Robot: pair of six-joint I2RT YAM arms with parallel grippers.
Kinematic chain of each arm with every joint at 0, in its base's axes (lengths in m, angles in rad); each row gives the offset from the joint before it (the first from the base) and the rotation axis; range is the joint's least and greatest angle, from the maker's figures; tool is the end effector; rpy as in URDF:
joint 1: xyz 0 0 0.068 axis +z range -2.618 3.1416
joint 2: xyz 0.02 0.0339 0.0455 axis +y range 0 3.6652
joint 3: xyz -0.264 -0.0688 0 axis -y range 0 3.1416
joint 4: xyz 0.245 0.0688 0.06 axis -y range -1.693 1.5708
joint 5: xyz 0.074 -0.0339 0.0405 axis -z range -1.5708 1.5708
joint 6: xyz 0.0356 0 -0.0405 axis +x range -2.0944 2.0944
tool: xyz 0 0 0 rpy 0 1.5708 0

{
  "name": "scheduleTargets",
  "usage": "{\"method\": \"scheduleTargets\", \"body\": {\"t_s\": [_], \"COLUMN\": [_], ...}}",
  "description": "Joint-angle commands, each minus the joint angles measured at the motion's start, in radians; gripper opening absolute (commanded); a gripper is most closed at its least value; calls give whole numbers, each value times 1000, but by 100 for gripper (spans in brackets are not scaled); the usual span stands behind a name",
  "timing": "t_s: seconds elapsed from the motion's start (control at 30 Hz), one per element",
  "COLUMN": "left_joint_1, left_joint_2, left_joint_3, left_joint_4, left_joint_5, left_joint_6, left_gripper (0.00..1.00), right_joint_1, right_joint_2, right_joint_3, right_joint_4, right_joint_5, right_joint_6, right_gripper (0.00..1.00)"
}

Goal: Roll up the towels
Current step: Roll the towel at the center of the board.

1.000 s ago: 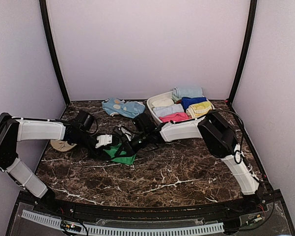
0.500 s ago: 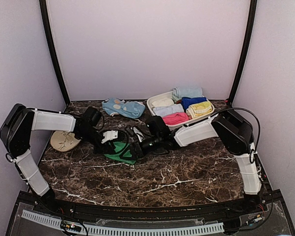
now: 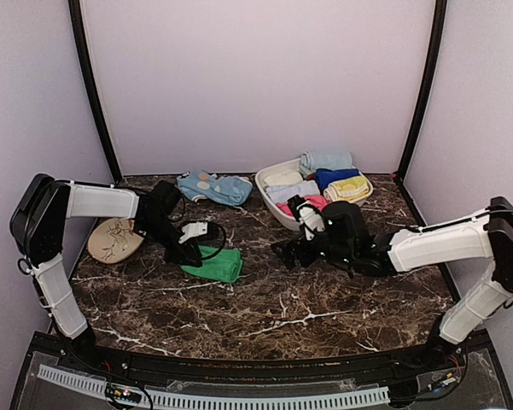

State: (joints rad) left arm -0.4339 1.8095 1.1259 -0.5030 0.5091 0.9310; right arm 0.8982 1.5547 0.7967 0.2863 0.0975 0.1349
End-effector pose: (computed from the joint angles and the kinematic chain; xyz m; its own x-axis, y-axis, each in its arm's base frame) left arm 0.3100 -0.1627 0.1644 -0.0748 0.8067 -0.5863 0.9929 0.1145 0.0309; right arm 0.2098 0.2578 0.2029 -0.3780 -0.2597 -0.8887 -0.6798 0.7294 0.0760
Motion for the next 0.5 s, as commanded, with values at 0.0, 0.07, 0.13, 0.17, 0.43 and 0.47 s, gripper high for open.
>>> {"method": "scheduleTargets", "body": {"t_s": [0.0,0.07,0.13,0.17,0.43,0.47], "left_joint_1": [-9,-9,-9,-9,-7,-7], "left_joint_2": [117,138,157,170,249,258], "left_joint_3": [18,39,55,69,133,137], "left_joint_4": [-165,-181,-193,-203,-303,-311], "left_joint_5": [-20,-14,-12,-12,-20,-23], "left_joint_6": [-30,-37,-47,-53,-47,-45], "left_gripper": [24,24,24,24,25,25], "right_joint_1": [-22,0,74,118,368,374], "right_joint_2": [-127,-115,-61,-27,295,331], "right_joint_3": [-145,-115,-76,-66,29,58], "right_joint_4": [371,364,338,335,493,501], "right_joint_5": [285,193,222,242,295,283], "right_joint_6": [58,-75,-269,-372,-995,-1024], "right_gripper": [100,97,96,96,78,77]}}
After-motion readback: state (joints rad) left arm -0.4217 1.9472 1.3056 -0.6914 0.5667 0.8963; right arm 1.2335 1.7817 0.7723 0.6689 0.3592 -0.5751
